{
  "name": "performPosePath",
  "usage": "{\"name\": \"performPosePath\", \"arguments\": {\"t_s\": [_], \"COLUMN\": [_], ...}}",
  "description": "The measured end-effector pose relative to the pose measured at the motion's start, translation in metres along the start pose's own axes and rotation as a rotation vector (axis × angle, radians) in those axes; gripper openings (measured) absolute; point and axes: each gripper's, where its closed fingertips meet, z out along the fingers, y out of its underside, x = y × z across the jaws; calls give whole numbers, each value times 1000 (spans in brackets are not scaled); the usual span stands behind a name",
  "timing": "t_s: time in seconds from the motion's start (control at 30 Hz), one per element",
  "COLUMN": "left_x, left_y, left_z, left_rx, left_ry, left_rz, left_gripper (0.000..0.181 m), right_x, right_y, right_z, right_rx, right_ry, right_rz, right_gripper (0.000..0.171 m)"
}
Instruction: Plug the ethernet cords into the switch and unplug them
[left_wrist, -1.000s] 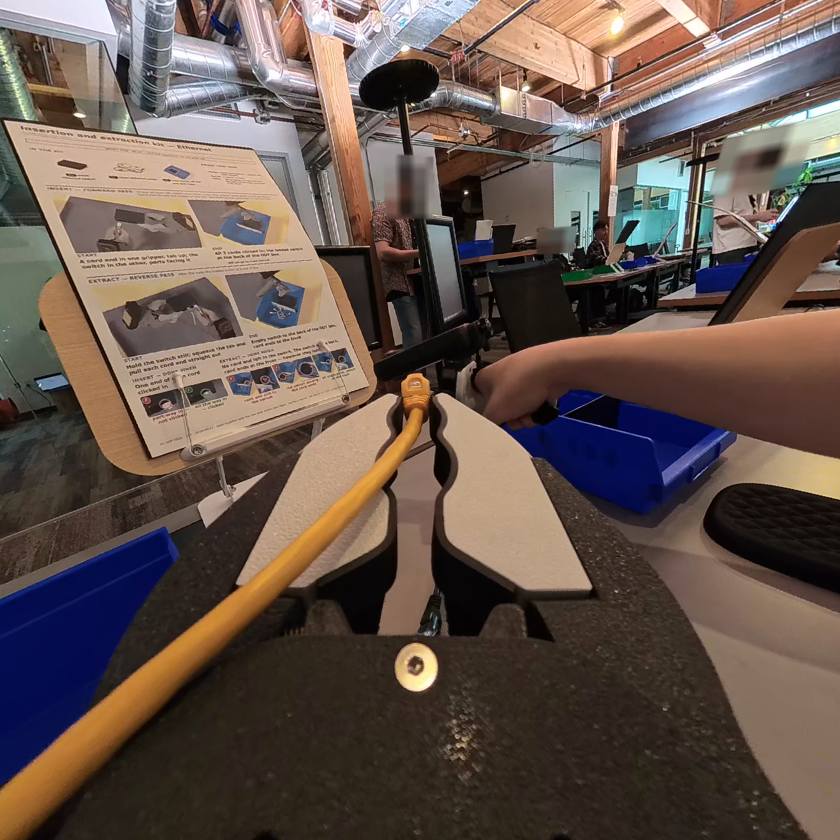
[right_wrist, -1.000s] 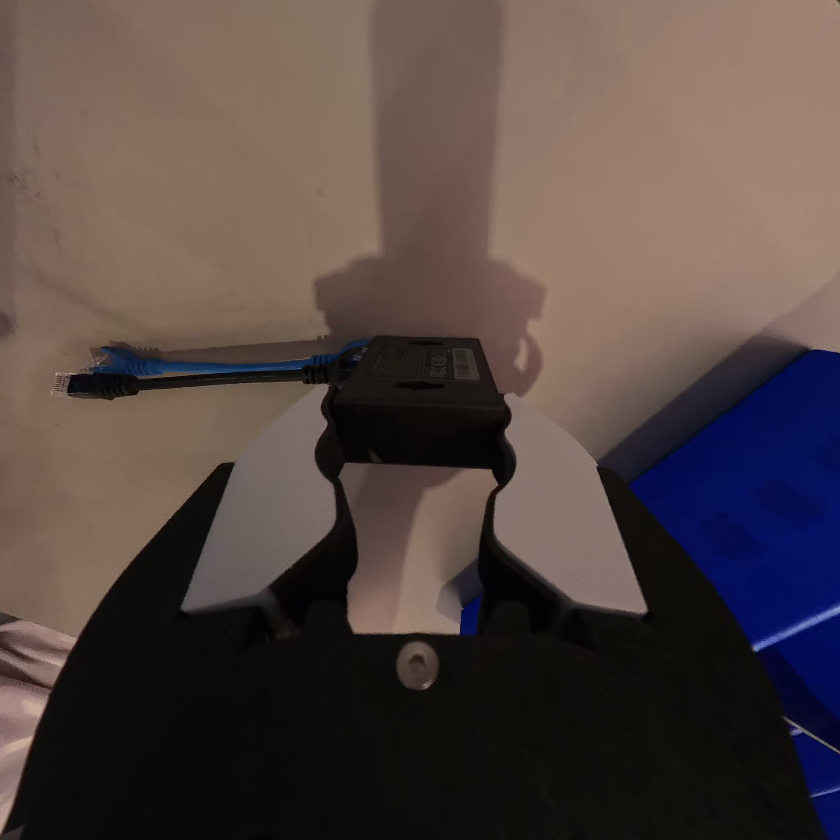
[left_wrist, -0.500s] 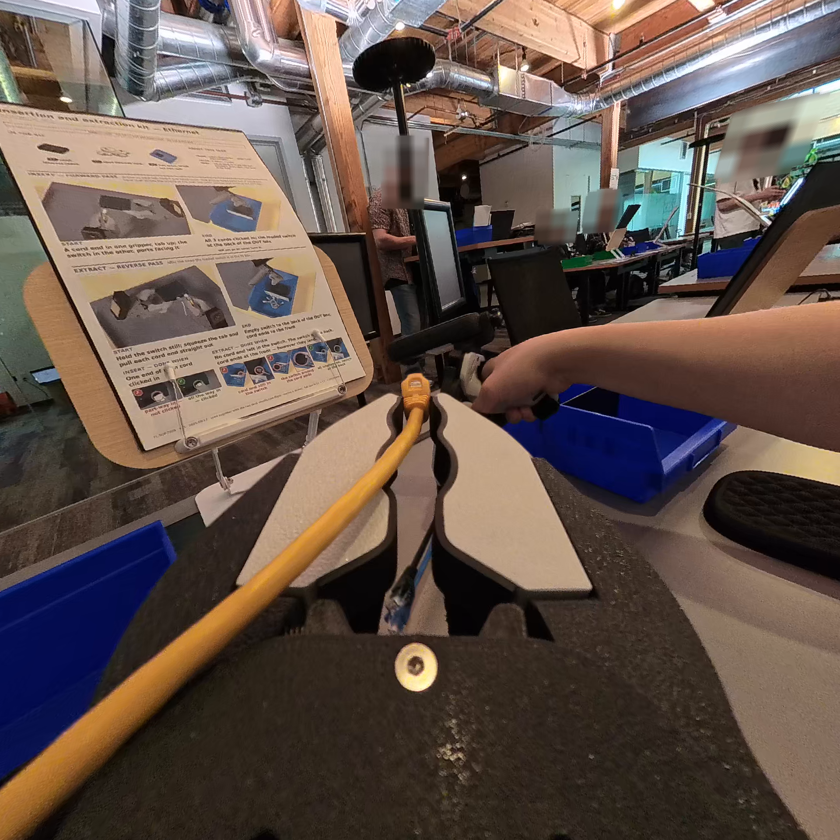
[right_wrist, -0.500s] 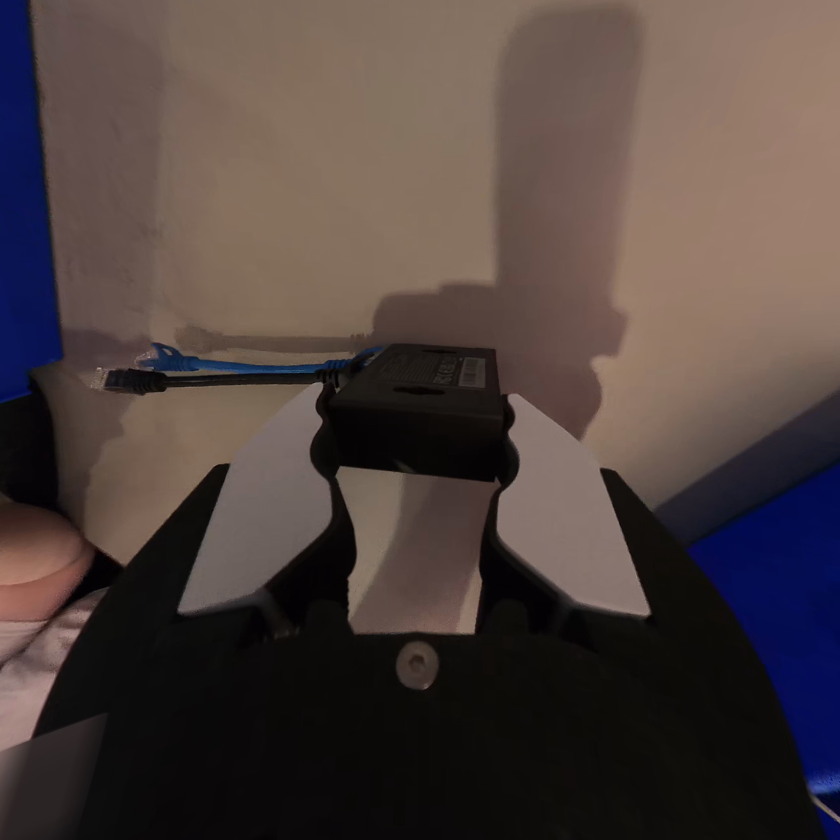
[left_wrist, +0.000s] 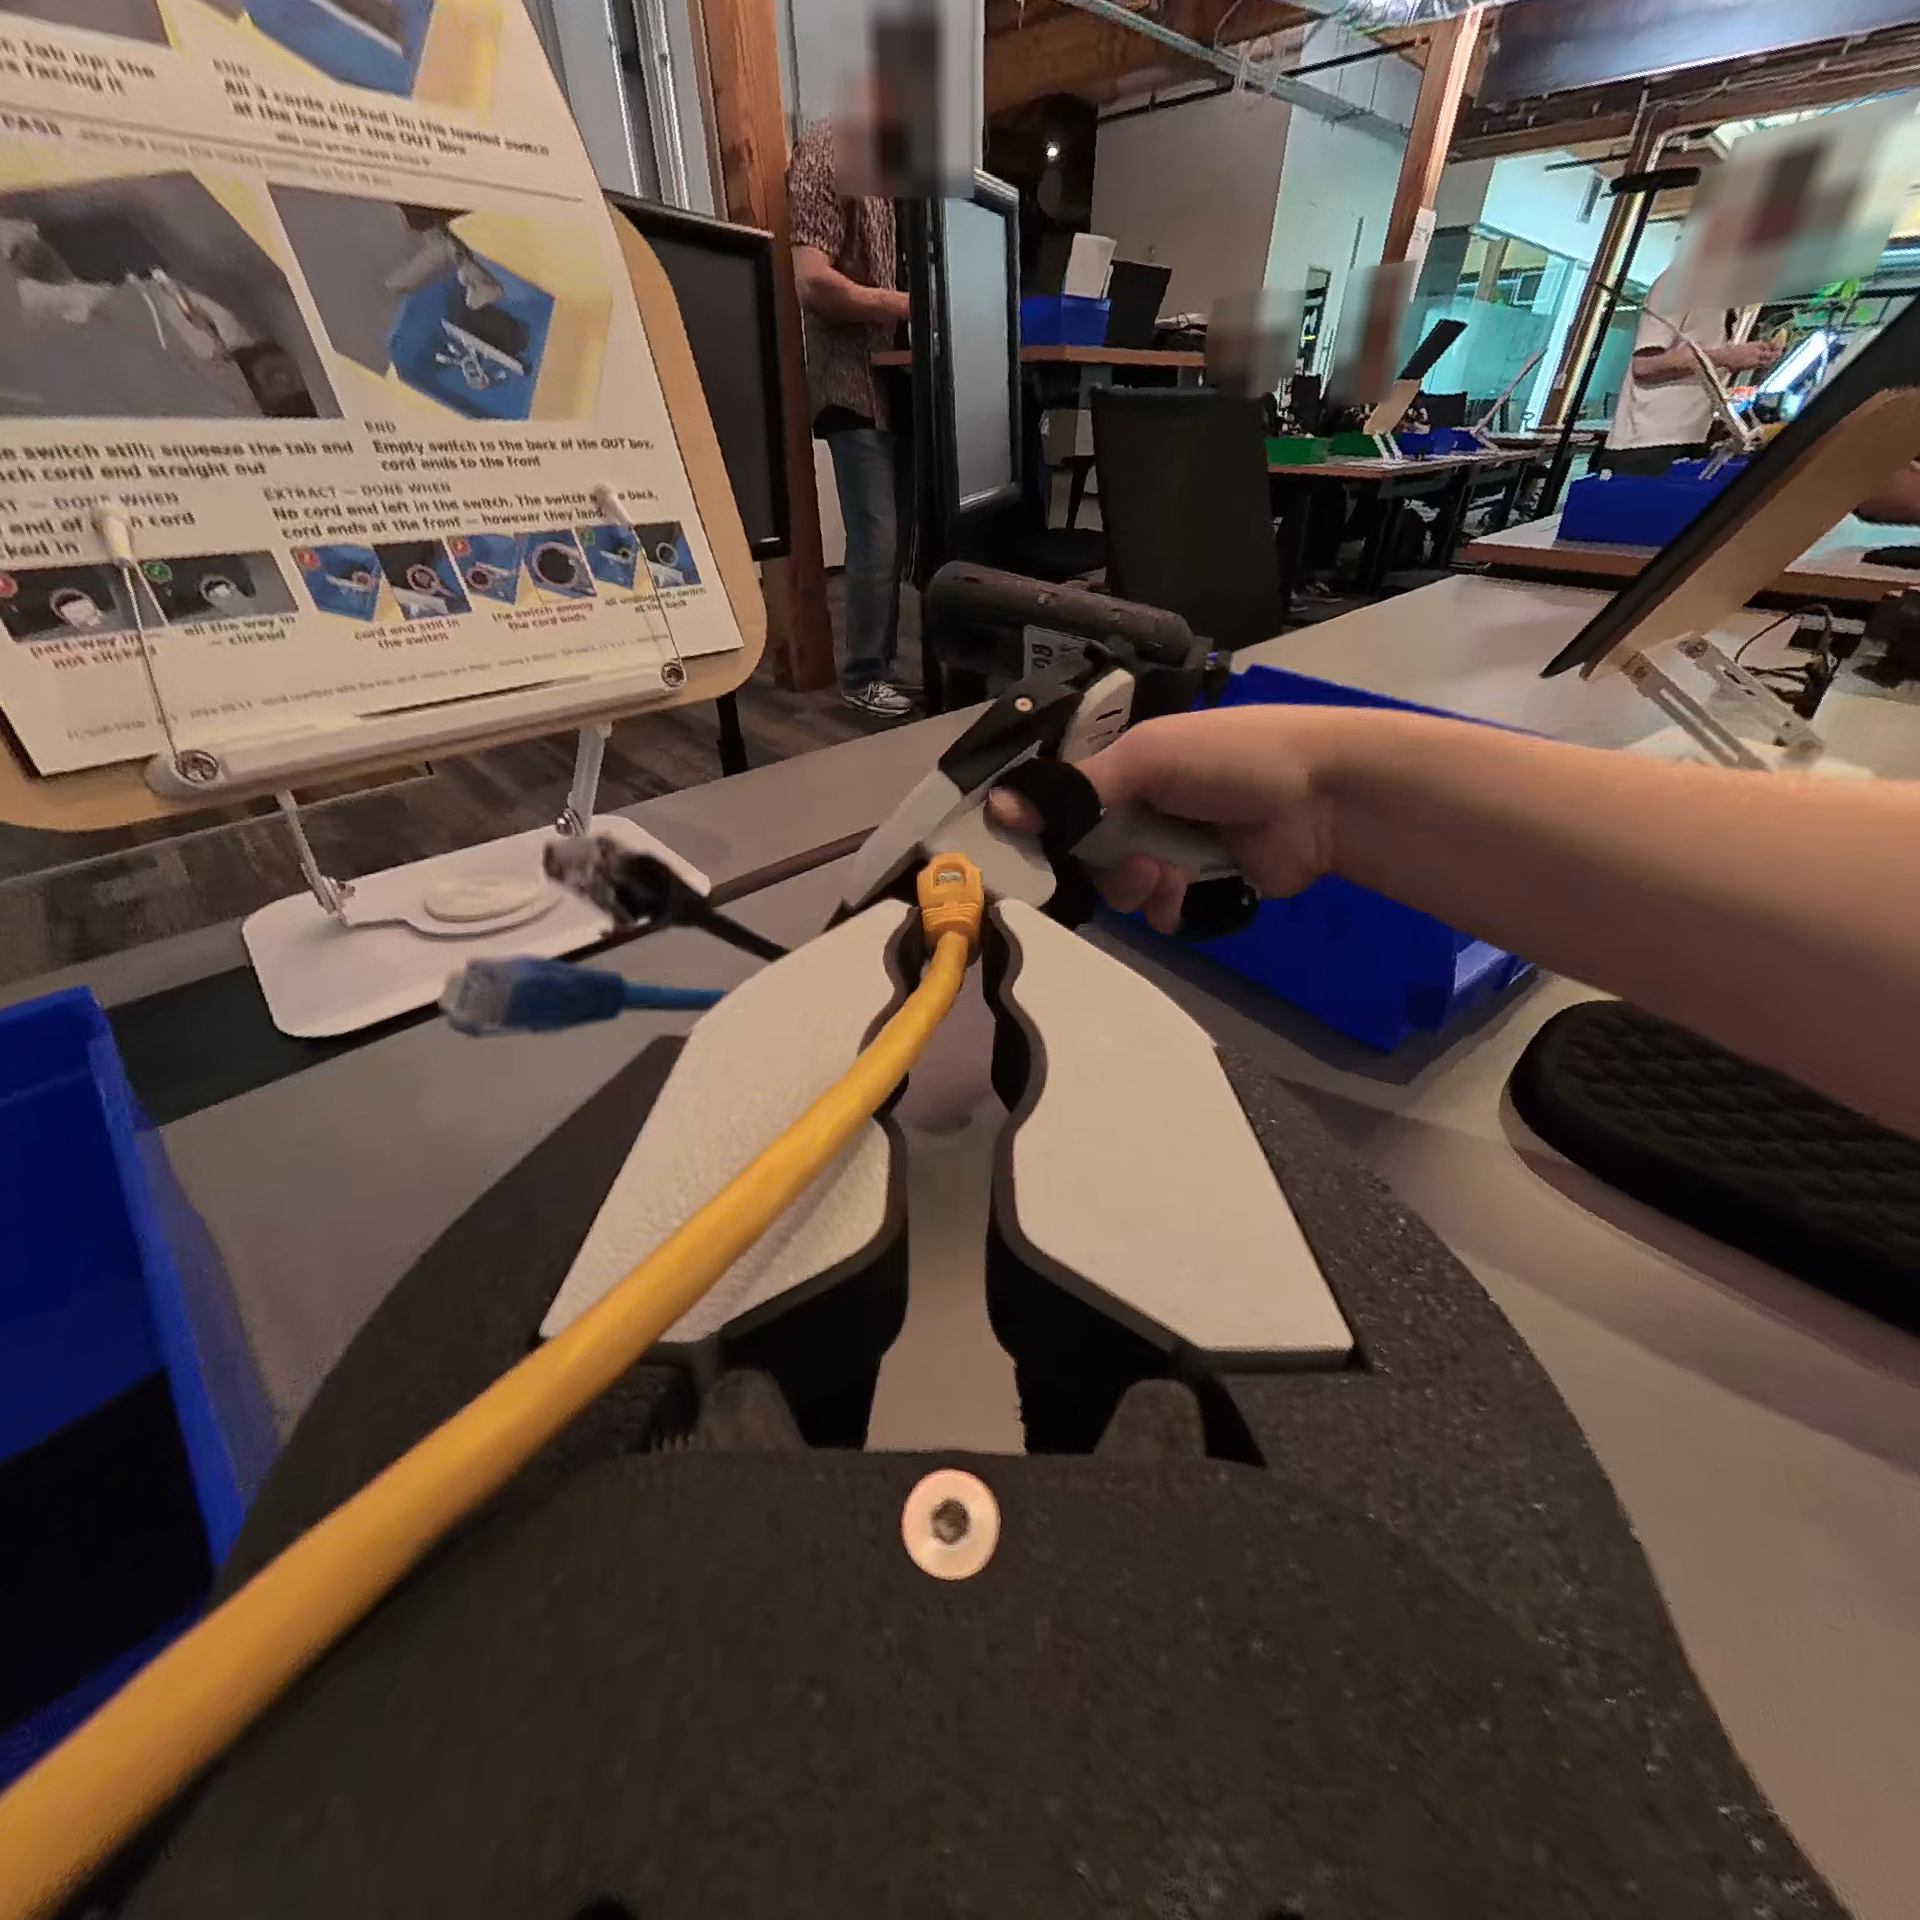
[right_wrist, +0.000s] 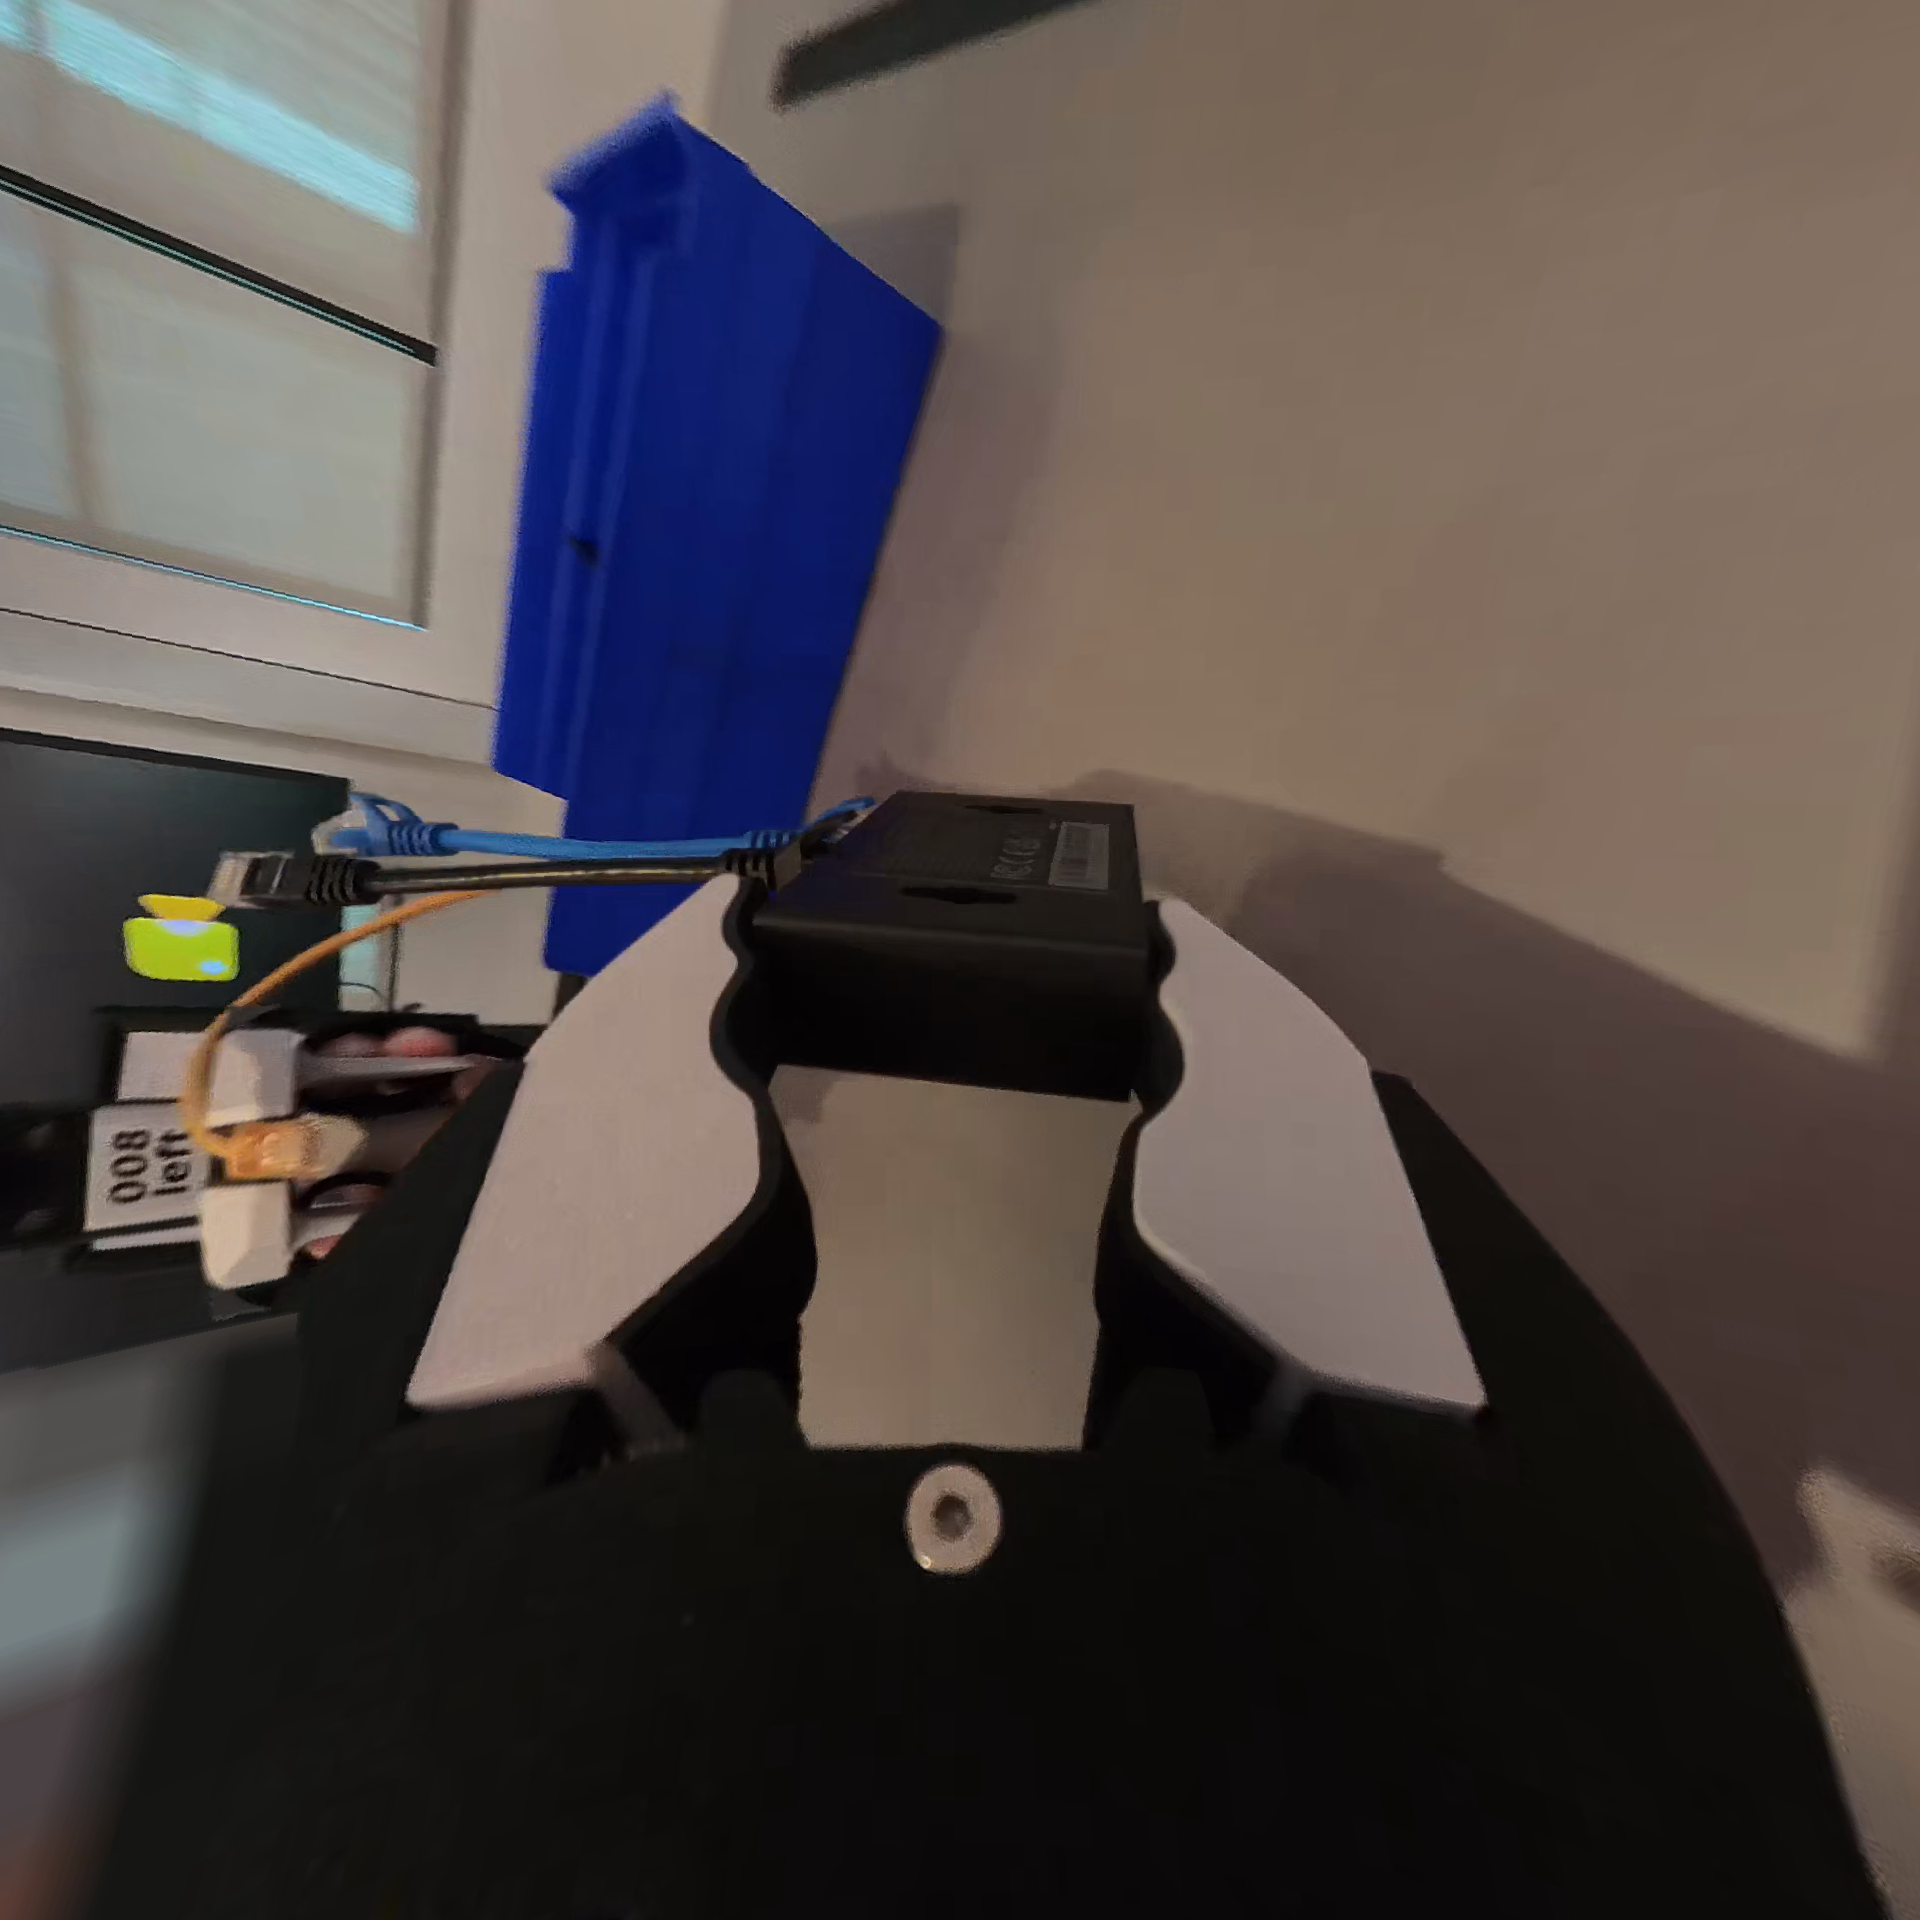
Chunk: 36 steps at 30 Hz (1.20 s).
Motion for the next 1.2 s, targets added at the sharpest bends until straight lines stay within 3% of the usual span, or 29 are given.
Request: {"name": "performPosePath", "arguments": {"t_s": [0.33, 0.57, 0.9, 1.2], "left_x": [-20, -35, -42, -49], "left_y": [10, 8, -20, -32], "left_z": [9, 8, -6, -12], "left_rx": [14, 46, 177, 209], "left_ry": [-36, -107, -204, -235], "left_rz": [-146, -140, -18, 27], "left_gripper": [10, 11, 9, 10], "right_x": [-62, -106, -145, -165], "right_y": [3, 8, -2, -7], "right_z": [16, 21, 6, 5], "right_rx": [288, 372, 628, 774], "right_ry": [-137, -238, -174, -84], "right_rz": [-242, -363, -719, -884], "right_gripper": [65, 65, 68, 65]}}
